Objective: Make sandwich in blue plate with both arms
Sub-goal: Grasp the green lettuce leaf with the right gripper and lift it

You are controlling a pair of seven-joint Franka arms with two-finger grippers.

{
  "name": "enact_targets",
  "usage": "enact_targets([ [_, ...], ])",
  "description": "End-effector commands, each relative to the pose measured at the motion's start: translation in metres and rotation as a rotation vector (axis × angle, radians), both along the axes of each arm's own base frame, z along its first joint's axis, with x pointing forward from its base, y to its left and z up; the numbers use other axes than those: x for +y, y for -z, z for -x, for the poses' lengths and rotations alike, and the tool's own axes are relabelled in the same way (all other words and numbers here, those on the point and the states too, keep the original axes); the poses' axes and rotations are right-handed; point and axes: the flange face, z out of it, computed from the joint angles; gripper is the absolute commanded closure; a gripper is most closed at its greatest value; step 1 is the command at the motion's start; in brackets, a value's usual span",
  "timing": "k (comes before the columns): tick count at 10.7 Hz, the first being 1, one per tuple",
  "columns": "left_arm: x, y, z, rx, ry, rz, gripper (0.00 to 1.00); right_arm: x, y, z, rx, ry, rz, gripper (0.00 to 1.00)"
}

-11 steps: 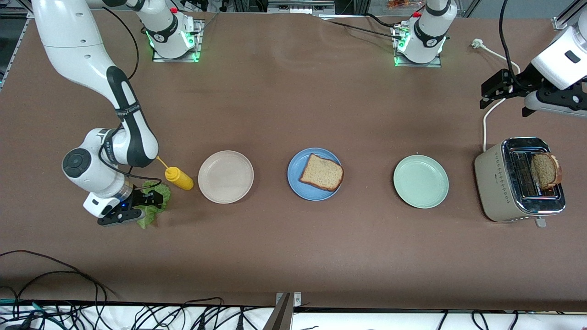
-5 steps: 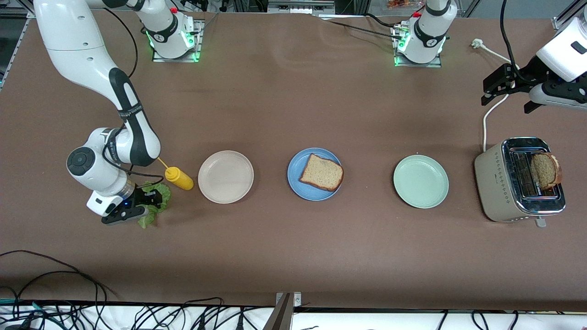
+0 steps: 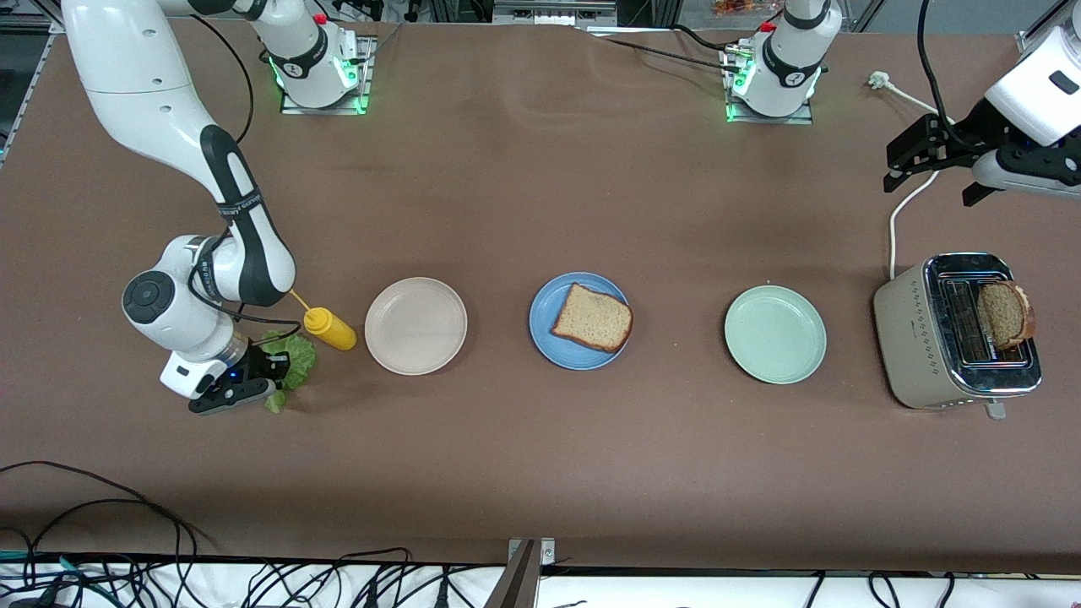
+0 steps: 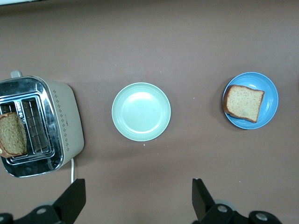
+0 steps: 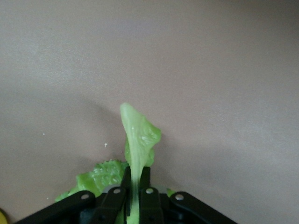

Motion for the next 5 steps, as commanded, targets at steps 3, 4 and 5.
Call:
enact_targets([
  [3,-0.008,-0.011,0.008,-0.011,-0.017,0.015,0.0,0.002,-0.038,0.0,0.059,-0.037,-0.029,1.0],
  [4,-0.008,-0.011,0.008,-0.011,-0.017,0.015,0.0,0.001,-0.051,-0.002,0.076,-0.034,-0.036,1.0],
  [5,-0.008,-0.01,0.008,-0.008,-0.017,0.015,0.0,0.0,-0.068,-0.005,0.092,-0.034,-0.044,1.0],
])
